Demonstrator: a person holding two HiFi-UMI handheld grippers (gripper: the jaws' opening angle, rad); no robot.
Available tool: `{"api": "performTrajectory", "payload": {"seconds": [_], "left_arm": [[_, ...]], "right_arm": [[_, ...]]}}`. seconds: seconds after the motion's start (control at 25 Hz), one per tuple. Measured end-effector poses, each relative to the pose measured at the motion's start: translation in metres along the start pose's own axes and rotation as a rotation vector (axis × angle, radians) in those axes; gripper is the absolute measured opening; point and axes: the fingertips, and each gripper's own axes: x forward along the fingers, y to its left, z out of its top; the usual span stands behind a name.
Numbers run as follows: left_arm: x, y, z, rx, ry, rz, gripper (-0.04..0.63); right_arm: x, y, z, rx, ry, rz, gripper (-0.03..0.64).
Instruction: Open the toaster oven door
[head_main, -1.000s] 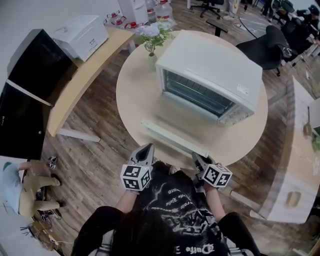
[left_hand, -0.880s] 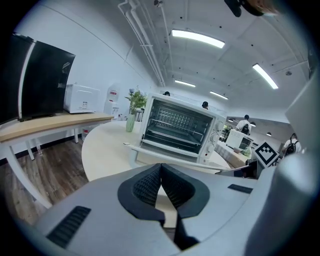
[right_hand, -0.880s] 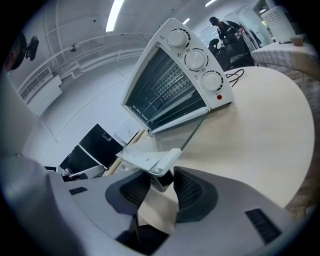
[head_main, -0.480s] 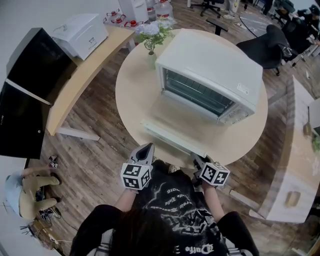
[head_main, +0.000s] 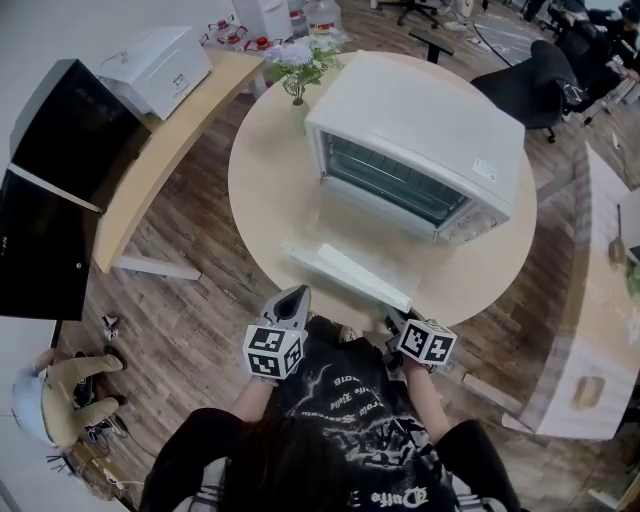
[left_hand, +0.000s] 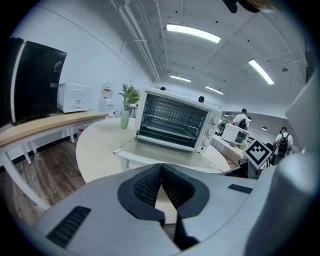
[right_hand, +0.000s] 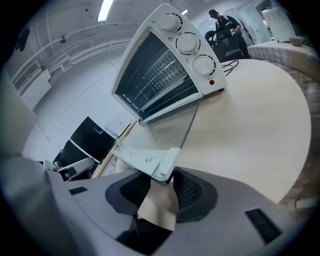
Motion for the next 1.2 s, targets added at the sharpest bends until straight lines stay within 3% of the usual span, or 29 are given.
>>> {"api": "performTrajectory", "payload": {"seconds": [0.28, 0.64, 0.88, 1.2], "left_arm": [[0.001, -0.001, -0.002, 0.004, 0.010, -0.007, 0.018], [0.002, -0.002, -0.009, 0.002, 0.032, -0.010, 0.019], [0.004, -0.003, -0.013, -0.003, 0.044, -0.011, 0.018], [0.007, -0.008, -0.016, -0.011, 0.046, -0.013, 0.020]], "right_arm": [[0.006, -0.009, -0.010, 0.010, 0.053, -0.045, 0.144], [0.007, -0.008, -0.010, -0.034, 0.049, -0.059, 0.151], [-0.004, -0.006, -0.018, -0.021, 0.071, -0.043, 0.226], [-0.034, -0.004, -0.031, 0.010, 0.097, 0.020, 0.264]]}}
